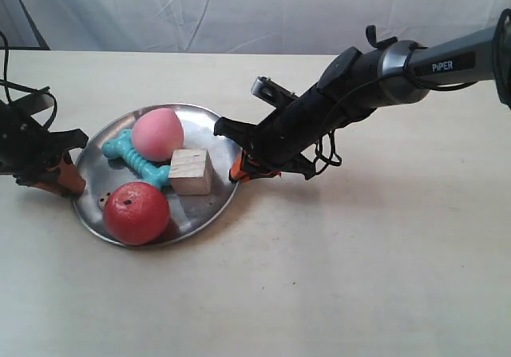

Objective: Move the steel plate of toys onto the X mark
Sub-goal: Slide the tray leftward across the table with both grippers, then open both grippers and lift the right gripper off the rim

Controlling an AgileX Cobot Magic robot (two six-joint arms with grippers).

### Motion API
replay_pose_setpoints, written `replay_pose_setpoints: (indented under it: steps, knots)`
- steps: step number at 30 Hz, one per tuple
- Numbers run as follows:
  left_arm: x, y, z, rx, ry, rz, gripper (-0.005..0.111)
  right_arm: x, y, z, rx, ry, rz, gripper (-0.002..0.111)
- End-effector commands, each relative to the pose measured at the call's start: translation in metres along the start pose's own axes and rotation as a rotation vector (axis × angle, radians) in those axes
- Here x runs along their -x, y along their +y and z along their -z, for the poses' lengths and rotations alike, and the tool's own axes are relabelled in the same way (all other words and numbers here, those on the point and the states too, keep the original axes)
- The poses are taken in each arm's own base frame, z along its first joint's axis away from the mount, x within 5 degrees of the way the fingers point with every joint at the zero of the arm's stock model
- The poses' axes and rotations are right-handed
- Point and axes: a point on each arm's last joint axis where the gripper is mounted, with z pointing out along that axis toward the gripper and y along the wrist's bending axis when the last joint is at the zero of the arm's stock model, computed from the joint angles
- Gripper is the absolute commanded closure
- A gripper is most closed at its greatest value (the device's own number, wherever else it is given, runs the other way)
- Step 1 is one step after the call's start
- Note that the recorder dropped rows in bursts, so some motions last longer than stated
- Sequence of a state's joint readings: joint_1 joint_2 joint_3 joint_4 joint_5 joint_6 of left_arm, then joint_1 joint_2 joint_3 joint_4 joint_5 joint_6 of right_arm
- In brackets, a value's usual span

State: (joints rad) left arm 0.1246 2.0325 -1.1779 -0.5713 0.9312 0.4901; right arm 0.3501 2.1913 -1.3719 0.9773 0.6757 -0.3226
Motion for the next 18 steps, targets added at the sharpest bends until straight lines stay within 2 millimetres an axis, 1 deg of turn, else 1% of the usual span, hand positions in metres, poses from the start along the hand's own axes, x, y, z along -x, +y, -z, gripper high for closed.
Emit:
replay_pose_setpoints:
  steps: [1, 2, 3, 4, 5, 6, 7, 8, 9, 11, 12, 14, 16, 18]
  knots:
    - [0.000, -0.002, 0.003, 0.012, -0.013, -0.019, 0.072, 0.002, -0.003, 0.000, -0.044, -0.027, 0.075, 0.108]
    - [0.000, -0.002, 0.003, 0.012, -0.013, -0.019, 0.072, 0.003, -0.004, 0.000, -0.046, -0.032, 0.075, 0.105]
    - [0.000, -0.002, 0.003, 0.012, -0.013, -0.013, 0.072, 0.003, -0.004, 0.000, -0.046, -0.034, 0.076, 0.097]
    - [0.000, -0.002, 0.003, 0.012, -0.013, -0.013, 0.072, 0.003, -0.004, 0.000, -0.048, -0.035, 0.077, 0.093]
    - [0.000, -0.002, 0.003, 0.011, -0.011, -0.013, 0.072, 0.003, -0.004, 0.000, -0.052, -0.034, 0.082, 0.080]
    - [0.000, -0.002, 0.003, 0.011, -0.011, -0.011, 0.072, 0.003, -0.004, 0.000, -0.053, -0.033, 0.084, 0.076]
    - [-0.001, -0.003, 0.004, 0.010, -0.011, -0.010, 0.072, 0.003, -0.006, 0.000, -0.066, -0.034, 0.099, 0.068]
    - [-0.001, -0.004, 0.007, 0.017, -0.015, -0.009, 0.072, 0.003, -0.007, 0.000, -0.077, -0.030, 0.114, 0.066]
    - [-0.001, -0.004, 0.010, 0.021, -0.023, -0.008, 0.072, 0.003, -0.007, 0.001, -0.085, -0.027, 0.128, 0.066]
    - [-0.001, -0.006, 0.023, 0.027, -0.063, -0.012, 0.073, 0.002, -0.005, 0.004, -0.089, -0.015, 0.128, 0.066]
    - [-0.001, -0.006, 0.033, 0.025, -0.094, -0.003, 0.075, 0.002, -0.004, 0.009, -0.106, -0.016, 0.131, 0.066]
    - [-0.002, -0.008, 0.055, 0.001, -0.171, 0.023, 0.081, 0.002, 0.002, 0.021, -0.135, -0.027, 0.152, 0.066]
    - [-0.005, -0.016, 0.073, -0.022, -0.227, 0.010, 0.091, 0.001, 0.008, 0.038, -0.173, -0.035, 0.163, 0.066]
    - [-0.007, -0.024, 0.085, -0.036, -0.270, -0.018, 0.098, 0.000, 0.014, 0.050, -0.201, -0.042, 0.182, 0.066]
